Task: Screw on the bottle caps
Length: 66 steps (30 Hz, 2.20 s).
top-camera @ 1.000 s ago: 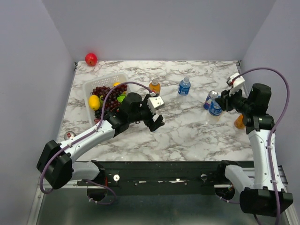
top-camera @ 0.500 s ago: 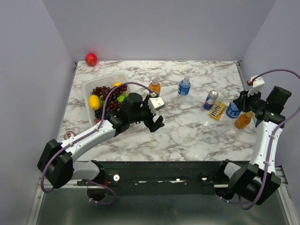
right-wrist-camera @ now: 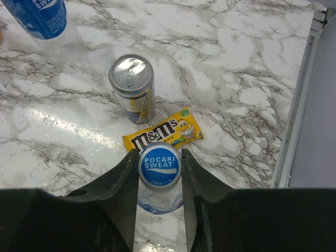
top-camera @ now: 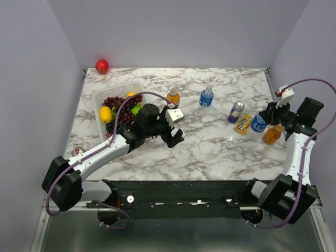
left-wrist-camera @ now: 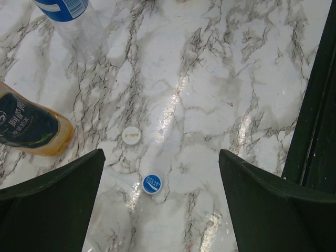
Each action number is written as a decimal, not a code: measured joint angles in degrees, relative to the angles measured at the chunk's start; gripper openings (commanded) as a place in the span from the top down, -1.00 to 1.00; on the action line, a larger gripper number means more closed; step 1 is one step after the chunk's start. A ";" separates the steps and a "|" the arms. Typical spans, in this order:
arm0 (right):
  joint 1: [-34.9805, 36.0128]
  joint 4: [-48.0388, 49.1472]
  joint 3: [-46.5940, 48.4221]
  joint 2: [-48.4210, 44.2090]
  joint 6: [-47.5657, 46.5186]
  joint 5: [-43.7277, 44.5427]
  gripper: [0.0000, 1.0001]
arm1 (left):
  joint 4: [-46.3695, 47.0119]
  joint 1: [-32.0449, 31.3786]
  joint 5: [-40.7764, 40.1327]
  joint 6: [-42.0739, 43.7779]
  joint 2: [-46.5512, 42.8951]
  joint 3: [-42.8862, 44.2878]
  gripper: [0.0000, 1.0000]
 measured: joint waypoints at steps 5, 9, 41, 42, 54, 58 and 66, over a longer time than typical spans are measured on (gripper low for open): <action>0.00 0.50 -0.17 0.02 -0.11 0.15 0.17 | 1.11 0.31 0.02 -0.02 0.00 -0.33 -0.97; 0.00 0.72 -0.20 0.02 0.00 0.46 -0.01 | 1.70 0.48 0.02 -0.02 0.00 -0.98 -0.97; 7.02 4.15 13.77 -1.62 9.81 -0.59 -0.68 | 0.70 1.64 1.29 0.44 -0.68 -1.55 -0.97; 10.64 4.81 14.69 -1.51 9.94 -1.03 -0.68 | -0.31 2.05 1.46 0.72 -0.96 -1.09 -0.97; 31.98 14.88 17.57 21.07 11.26 -1.25 -0.68 | -17.14 8.00 2.10 9.64 -4.11 13.18 -0.97; 34.51 18.34 20.02 26.75 12.35 -1.03 -0.68 | -20.55 8.81 1.79 10.58 -5.51 13.18 -0.97; 39.12 23.67 23.43 33.07 12.74 2.25 -0.63 | -23.93 9.88 1.57 11.23 -5.55 13.18 -0.97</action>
